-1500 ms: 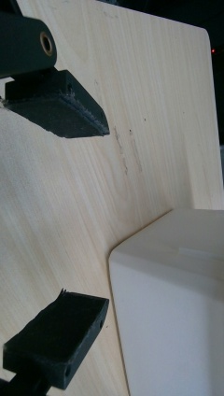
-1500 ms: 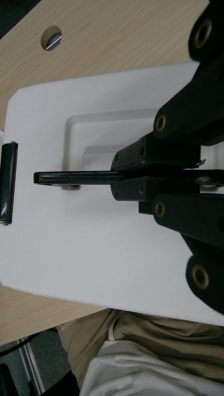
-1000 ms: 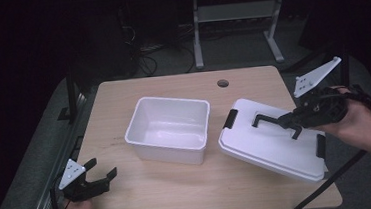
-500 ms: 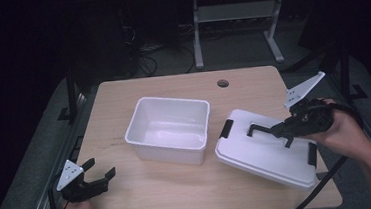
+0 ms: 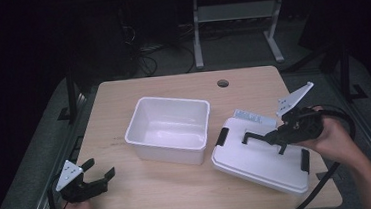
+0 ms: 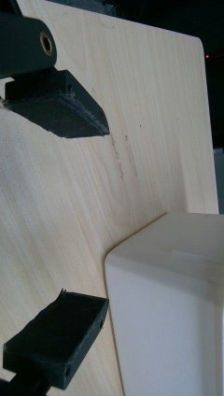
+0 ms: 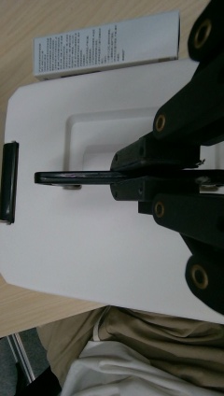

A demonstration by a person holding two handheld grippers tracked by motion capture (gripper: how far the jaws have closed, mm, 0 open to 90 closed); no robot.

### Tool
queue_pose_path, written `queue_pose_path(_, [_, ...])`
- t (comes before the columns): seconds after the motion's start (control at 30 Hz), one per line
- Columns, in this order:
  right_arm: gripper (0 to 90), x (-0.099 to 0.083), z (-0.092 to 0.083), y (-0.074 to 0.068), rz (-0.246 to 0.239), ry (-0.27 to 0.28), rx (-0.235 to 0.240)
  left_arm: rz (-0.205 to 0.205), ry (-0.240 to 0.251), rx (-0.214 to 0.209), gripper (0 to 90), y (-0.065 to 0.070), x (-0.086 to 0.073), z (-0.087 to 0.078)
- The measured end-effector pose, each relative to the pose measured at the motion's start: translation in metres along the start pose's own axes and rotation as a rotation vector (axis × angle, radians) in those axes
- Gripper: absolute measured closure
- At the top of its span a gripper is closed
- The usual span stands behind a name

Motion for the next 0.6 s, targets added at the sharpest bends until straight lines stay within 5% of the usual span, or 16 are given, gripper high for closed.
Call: queue_pose_path(0.6, [84.6,-0.025,0.045,0.013,0.043,-0.031,0.034,0.0,-0.005,0.001,13.6,0.001,-0.001,0.0])
Point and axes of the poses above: each handheld gripper's, and its own axes: z roughly forward along the jaws, x roughly out of its top, y roughly to its right, the point moved 1 cm from there along z, roughly forward along the jaws, and after that the axes turned 9 degrees about x, right-handed, at the moved point
